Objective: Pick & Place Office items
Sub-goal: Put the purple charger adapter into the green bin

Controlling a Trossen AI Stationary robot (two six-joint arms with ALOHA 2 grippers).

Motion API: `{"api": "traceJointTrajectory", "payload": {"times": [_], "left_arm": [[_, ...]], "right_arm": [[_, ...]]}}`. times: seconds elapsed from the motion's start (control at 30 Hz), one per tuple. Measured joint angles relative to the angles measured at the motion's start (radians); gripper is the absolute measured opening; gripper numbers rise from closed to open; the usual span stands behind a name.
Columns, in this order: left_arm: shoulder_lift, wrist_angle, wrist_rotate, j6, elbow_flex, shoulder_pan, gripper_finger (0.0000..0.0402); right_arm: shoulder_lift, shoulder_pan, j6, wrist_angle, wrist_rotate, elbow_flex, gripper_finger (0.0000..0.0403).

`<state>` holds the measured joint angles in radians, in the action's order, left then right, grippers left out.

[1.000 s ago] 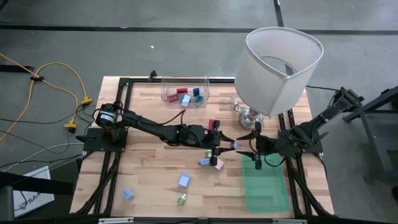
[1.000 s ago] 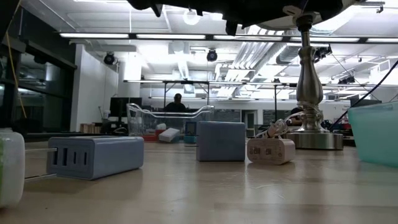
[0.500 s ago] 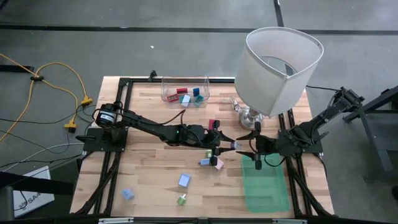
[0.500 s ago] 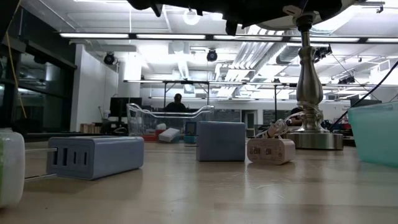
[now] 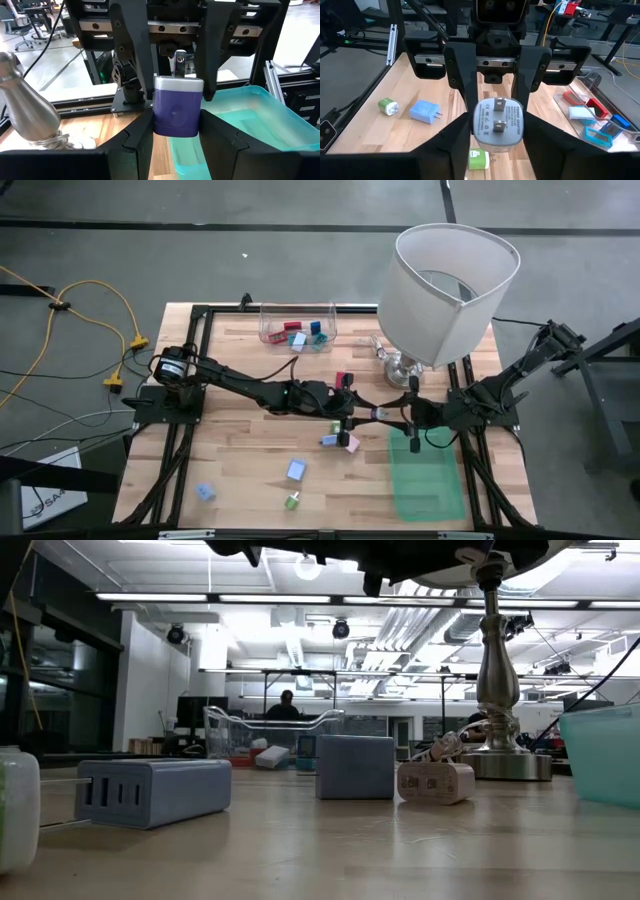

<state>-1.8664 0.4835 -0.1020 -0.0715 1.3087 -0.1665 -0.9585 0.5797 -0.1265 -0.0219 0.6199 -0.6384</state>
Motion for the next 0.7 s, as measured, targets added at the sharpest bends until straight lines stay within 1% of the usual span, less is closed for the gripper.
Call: {"api": "traceJointTrajectory", "payload": {"times": [0.1,0.2,0.5,0.7], "left_arm": [[0.0,0.0,-0.001,0.0,0.0,0.0,0.0131],[0.0,0.0,-0.001,0.0,0.0,0.0,0.0131],[0.0,0.0,-0.001,0.0,0.0,0.0,0.0133],[0.0,0.0,0.0,-0.01,0.0,0.0,0.0157]], "right_arm": [[0.0,0.0,0.0,0.0,-0.001,0.0,0.0138],[0.0,0.0,0.0,0.0,0.0,0.0,0.0127],[0.0,0.0,0.0,0.0,-0.001,0.0,0.0129],[0.0,0.0,0.0,0.0,-0.003,0.0,0.012]]}}
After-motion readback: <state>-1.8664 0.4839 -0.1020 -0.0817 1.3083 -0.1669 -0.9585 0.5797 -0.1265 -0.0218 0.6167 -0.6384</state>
